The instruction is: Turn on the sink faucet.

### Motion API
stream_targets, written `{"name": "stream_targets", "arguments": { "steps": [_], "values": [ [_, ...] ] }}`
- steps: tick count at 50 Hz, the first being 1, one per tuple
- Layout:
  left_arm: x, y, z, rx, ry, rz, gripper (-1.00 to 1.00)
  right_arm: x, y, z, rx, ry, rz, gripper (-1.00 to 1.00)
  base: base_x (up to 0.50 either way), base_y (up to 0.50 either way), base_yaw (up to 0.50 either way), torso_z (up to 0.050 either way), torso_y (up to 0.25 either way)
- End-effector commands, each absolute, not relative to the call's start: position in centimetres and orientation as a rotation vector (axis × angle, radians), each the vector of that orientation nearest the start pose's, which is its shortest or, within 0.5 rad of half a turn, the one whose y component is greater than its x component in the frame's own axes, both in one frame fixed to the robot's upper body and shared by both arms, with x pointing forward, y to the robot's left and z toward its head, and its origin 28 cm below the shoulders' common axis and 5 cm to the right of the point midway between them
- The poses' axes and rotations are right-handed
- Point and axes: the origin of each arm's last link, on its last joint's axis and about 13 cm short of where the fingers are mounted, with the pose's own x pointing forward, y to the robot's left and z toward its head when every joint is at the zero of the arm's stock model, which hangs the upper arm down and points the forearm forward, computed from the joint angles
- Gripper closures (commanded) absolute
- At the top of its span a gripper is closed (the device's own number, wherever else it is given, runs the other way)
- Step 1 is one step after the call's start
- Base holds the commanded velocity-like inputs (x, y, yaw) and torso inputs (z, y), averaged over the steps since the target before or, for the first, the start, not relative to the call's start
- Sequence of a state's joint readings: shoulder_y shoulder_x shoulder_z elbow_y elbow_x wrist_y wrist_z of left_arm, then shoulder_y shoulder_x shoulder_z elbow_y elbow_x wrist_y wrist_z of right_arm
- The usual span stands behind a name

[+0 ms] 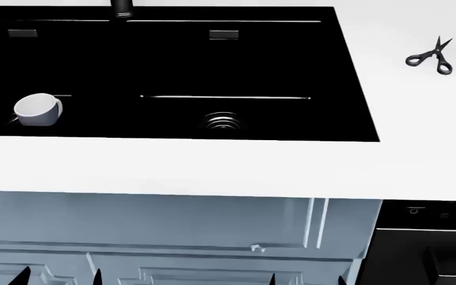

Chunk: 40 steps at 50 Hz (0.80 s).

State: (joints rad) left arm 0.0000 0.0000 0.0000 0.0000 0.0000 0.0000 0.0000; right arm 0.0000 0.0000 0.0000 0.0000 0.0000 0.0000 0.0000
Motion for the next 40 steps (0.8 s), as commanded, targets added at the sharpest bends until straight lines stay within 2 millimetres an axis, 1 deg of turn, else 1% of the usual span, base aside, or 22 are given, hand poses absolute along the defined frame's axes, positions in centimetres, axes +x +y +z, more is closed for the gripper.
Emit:
{"name": "stream_targets", "arguments": {
  "steps": [1,18,24,25,26,27,31,34,36,40],
  "values": [
    [21.0,20.5,1.4,-0.002,0.001,-0.002,-1.00,21.0,-9.5,1.4,-0.002,-0.005,0.007,-1.00,0.00,0.00,0.00,0.000,0.000],
    [21.0,20.5,1.4,0.004,0.005,0.012,-1.00,20.9,-9.6,1.6,0.003,-0.015,0.005,-1.00,0.00,0.00,0.00,0.000,0.000],
    [20.7,20.4,1.8,0.003,-0.047,-0.008,-1.00,20.8,-9.6,1.8,-0.003,-0.018,0.008,-1.00,0.00,0.00,0.00,0.000,0.000],
    [20.4,20.5,2.1,-0.015,-0.102,-0.028,-1.00,20.8,-9.6,1.8,-0.004,-0.019,0.008,-1.00,0.00,0.00,0.00,0.000,0.000],
    [20.5,20.5,2.1,-0.011,-0.072,-0.014,-1.00,20.8,-9.6,2.0,-0.006,-0.023,0.008,-1.00,0.00,0.00,0.00,0.000,0.000],
    [20.2,20.5,2.4,0.020,-0.122,-0.038,-1.00,20.7,-9.6,2.2,-0.009,-0.029,0.008,-1.00,0.00,0.00,0.00,0.018,0.000],
    [19.8,20.7,3.3,-0.022,-0.147,-0.043,-1.00,20.6,-9.7,3.0,-0.016,-0.048,-0.001,-1.00,0.00,0.00,0.00,0.049,0.000],
    [19.3,20.7,4.1,0.005,-0.167,-0.041,-1.00,20.2,-9.8,3.9,-0.025,-0.065,0.006,-1.00,0.00,0.00,0.00,0.050,0.000],
    [19.1,20.7,4.2,0.005,-0.164,-0.043,-1.00,20.0,-9.8,4.2,-0.033,-0.074,0.008,-1.00,0.00,0.00,0.00,0.050,0.000],
    [18.6,21.0,5.9,0.012,-0.179,-0.051,-1.00,19.7,-9.8,5.6,-0.045,-0.087,0.013,-1.00,0.00,0.00,0.00,0.050,0.000]
  ]
}}
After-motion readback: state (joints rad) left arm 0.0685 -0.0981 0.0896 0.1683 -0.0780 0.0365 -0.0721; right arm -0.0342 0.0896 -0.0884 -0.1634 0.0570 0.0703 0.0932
